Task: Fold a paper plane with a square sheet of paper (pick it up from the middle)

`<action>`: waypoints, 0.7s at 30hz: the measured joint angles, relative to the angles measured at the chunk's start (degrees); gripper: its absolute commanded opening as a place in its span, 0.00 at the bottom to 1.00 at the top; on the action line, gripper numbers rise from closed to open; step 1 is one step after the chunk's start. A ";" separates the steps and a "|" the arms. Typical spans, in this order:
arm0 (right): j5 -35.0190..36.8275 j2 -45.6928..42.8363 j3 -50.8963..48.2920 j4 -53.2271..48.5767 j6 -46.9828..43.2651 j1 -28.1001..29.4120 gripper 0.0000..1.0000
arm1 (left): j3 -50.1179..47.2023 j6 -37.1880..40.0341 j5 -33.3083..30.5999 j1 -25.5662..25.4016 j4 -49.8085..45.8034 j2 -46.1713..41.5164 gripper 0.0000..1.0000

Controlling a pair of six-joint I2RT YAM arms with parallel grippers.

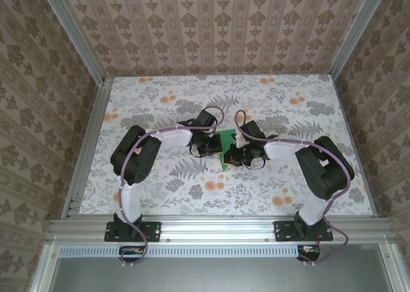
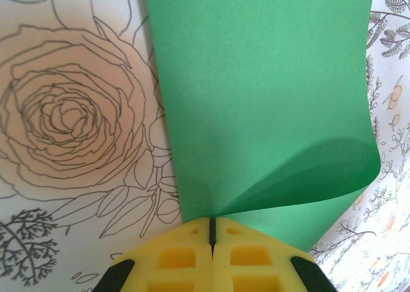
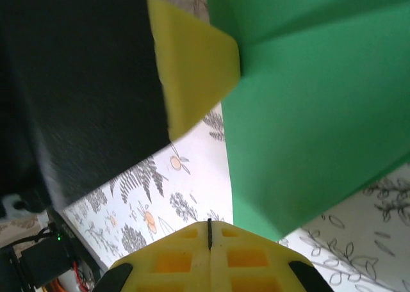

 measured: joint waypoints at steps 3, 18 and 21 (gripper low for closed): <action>0.96 1.57 0.76 0.15 -0.04 -0.09 0.05 | 0.00 0.00 -0.04 -0.09 0.00 0.00 0.02; 1.92 3.02 0.79 0.59 -0.13 -2.73 0.05 | 0.07 0.00 -0.42 -0.22 -0.07 0.00 0.01; 2.16 3.13 0.79 1.25 0.09 -4.00 0.04 | 0.17 0.00 -0.44 -0.24 -0.24 0.00 0.01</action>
